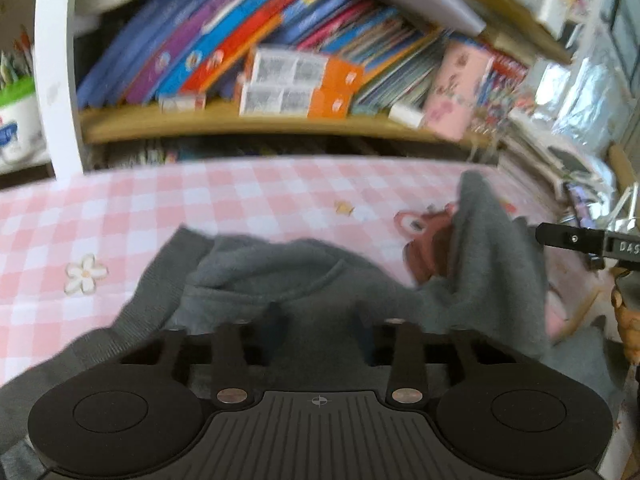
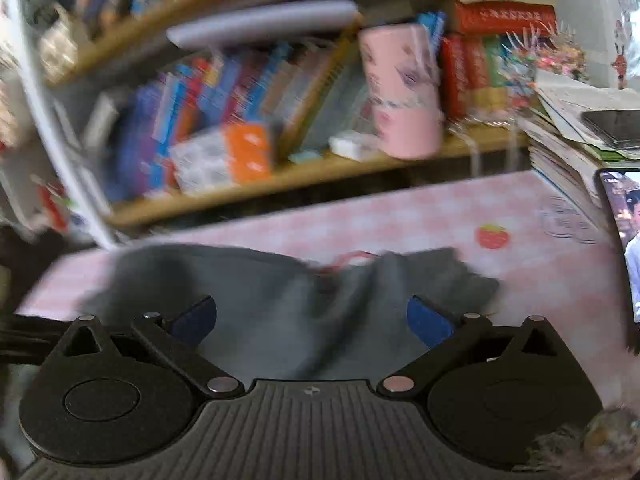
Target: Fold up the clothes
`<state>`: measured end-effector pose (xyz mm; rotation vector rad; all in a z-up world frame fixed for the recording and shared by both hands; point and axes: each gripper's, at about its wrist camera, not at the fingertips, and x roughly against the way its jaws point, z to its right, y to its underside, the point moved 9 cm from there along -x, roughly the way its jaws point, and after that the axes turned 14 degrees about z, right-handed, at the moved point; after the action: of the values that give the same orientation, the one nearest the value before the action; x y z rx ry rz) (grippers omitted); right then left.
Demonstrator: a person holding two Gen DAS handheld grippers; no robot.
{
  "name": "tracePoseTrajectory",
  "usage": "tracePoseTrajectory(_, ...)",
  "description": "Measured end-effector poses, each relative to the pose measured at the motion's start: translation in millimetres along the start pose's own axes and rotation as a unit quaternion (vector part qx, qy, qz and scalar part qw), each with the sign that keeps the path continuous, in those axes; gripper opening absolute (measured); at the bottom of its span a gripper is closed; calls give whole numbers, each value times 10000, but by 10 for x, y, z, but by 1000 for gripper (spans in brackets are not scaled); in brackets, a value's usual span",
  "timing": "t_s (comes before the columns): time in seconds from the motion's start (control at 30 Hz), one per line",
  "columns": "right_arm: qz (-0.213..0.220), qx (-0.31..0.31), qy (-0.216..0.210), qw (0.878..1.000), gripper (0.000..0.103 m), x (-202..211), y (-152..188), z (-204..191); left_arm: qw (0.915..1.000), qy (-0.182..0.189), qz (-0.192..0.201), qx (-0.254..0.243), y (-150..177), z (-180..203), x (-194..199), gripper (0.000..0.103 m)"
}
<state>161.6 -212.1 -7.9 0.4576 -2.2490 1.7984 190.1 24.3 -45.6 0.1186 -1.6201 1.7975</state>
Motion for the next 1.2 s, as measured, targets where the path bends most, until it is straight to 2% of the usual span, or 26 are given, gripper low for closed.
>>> tracePoseTrajectory(0.03,-85,51,25,9999,100,-45,55,35,9999,-44,-85,79,20,-51,-62,22)
tracePoseTrajectory(0.1,-228,157,46,9996,100,-108,146,74,9992,-127,-52,386,-4,-182,-134,19)
tracePoseTrajectory(0.17,-314,260,72,9991,100,-137,206,85,9970,-482,68,600,-62,-359,-161,18)
tracePoseTrajectory(0.2,-355,302,97,9989,100,-146,230,89,9947,-781,158,649,-93,-479,-163,18)
tracePoseTrajectory(0.27,-414,382,111,9984,100,-167,265,93,9847,-1467,382,864,-147,-787,-126,18)
tracePoseTrajectory(0.33,-448,451,86,9979,100,-185,274,88,9684,-2119,634,1152,-156,-1128,-31,20)
tracePoseTrajectory(0.4,-454,527,72,9976,100,-200,279,71,9532,-2578,869,1320,-132,-1419,82,21)
tracePoseTrajectory(0.43,-455,565,65,9973,100,-207,282,61,9478,-2686,994,1405,-117,-1545,138,22)
tracePoseTrajectory(0.53,-510,533,-69,9972,100,-226,308,25,9435,-2647,1239,1562,-96,-1749,236,23)
tracePoseTrajectory(0.6,-469,470,-75,9978,100,-219,295,27,9449,-2709,1215,1377,-100,-1787,250,23)
tracePoseTrajectory(0.7,-353,239,-52,9991,100,-201,249,89,9419,-2848,1155,1356,-119,-1807,282,25)
tracePoseTrajectory(0.83,-182,111,-129,9997,80,-162,174,116,9388,-2786,1345,1513,-54,-1759,607,30)
tracePoseTrajectory(0.97,-185,180,-234,9994,64,-149,169,58,9460,-2489,1482,1452,109,-1491,1013,30)
tracePoseTrajectory(1.1,-92,261,-346,9990,64,-82,134,-10,9515,-2364,1538,1231,324,-1174,1401,30)
tracePoseTrajectory(1.2,23,396,-485,9980,64,19,110,-90,9488,-2475,1663,1042,419,-1013,1632,30)
